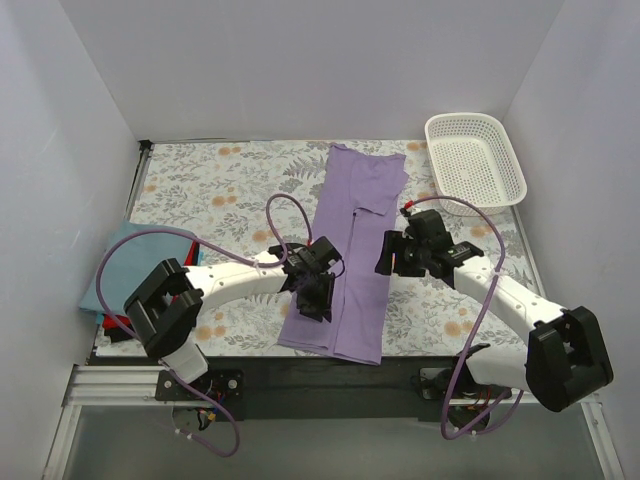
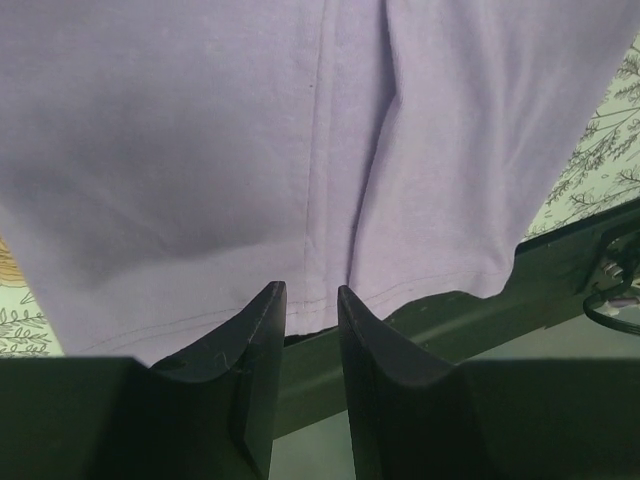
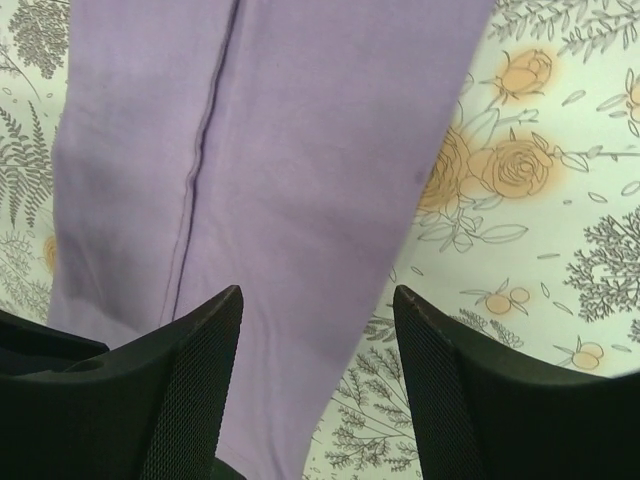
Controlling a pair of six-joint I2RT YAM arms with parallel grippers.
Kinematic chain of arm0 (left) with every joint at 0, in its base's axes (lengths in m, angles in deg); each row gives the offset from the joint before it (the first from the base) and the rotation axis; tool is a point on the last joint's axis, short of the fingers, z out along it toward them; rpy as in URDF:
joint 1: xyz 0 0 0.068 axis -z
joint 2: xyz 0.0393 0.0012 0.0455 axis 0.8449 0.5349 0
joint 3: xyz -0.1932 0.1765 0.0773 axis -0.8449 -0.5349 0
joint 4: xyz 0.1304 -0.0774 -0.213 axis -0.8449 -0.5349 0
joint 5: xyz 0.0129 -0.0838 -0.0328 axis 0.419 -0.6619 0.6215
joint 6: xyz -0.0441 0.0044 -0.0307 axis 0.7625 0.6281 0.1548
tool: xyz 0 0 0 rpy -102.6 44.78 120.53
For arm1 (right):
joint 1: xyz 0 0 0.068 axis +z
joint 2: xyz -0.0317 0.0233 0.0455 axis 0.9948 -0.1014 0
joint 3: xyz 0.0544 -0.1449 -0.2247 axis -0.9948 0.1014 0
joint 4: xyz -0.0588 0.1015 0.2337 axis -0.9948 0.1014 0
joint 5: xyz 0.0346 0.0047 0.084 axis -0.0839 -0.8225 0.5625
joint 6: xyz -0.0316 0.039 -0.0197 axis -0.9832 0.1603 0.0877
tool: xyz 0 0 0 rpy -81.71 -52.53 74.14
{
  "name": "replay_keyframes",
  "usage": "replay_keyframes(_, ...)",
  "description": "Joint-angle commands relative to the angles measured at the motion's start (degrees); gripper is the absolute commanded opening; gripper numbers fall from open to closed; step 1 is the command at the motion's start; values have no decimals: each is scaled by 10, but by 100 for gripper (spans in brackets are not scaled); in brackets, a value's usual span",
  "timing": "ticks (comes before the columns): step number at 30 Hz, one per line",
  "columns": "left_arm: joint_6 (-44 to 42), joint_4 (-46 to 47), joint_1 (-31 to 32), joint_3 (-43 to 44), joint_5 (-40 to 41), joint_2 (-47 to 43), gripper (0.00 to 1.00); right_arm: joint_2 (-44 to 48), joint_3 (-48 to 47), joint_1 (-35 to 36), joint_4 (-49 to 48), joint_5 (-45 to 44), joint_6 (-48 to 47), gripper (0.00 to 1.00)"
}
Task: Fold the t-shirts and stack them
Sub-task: Fold the tshirt
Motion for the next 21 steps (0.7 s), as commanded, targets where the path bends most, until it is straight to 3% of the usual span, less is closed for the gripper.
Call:
replay_keyframes(1, -15, 31, 8, -7, -24, -2, 26, 34, 24, 3, -31, -17, 23, 67)
replay_keyframes(21, -8, 67, 66, -27, -61, 41, 25, 20, 63, 3, -55, 0, 28, 64)
